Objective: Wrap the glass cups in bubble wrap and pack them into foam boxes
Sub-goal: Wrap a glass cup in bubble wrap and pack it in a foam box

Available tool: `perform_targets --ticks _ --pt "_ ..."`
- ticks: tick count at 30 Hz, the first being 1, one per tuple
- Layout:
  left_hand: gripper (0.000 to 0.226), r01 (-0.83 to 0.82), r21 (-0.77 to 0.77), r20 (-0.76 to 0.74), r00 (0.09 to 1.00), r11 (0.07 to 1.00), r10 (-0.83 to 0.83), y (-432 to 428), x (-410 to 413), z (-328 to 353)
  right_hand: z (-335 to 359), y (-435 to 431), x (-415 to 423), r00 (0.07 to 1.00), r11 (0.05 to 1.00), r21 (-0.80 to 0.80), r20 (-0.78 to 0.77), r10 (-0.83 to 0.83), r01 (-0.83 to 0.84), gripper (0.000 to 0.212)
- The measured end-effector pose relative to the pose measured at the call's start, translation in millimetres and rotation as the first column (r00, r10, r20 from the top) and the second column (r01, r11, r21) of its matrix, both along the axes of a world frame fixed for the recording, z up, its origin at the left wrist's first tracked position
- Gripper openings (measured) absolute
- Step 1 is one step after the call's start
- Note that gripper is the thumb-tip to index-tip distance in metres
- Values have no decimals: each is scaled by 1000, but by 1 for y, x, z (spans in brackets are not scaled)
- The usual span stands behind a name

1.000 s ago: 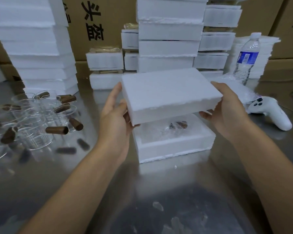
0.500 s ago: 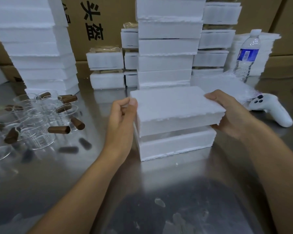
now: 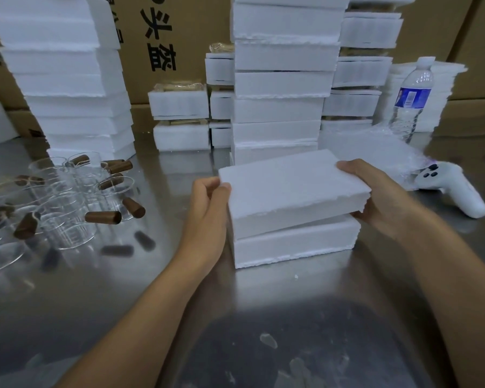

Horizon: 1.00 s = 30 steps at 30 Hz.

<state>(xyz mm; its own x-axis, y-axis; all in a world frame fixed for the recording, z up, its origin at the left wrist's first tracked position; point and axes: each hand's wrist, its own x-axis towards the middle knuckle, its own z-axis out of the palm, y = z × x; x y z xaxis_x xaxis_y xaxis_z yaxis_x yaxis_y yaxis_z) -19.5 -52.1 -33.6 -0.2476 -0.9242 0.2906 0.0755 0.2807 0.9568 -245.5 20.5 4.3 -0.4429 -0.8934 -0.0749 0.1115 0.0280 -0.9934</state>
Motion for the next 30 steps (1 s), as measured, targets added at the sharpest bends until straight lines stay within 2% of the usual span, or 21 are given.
perform_targets --ticks 2,5,8,11,13,16,23,30 --pt "8 19 40 -21 1000 999 -18 -1 -1 1 -1 -1 1 1000 1000 5 2 -7 7 18" --pt "14 67 72 -73 995 995 -62 -2 -2 5 -2 -4 2 997 997 -72 69 -36 41 31" --pt "22 90 80 -73 994 993 -85 -1 -2 8 -4 -3 7 985 988 -129 141 102 -84 30" --pt "18 68 101 -65 996 993 -61 -1 -4 7 -8 -2 7 977 994 -60 187 101 -92 27" --pt "16 55 126 -45 998 990 -50 0 -5 7 -7 -1 5 985 997 15 158 66 -70 22" --pt "16 56 166 -22 998 985 -53 1 -4 7 -6 0 -2 985 991 59 127 114 -122 21" --pt "22 63 184 6 998 981 -65 -3 -2 9 -9 3 -3 979 990 37 155 132 -139 18" --pt "19 67 190 -4 998 980 -67 3 -6 8 -10 5 -10 946 956 -5 145 291 -293 26"
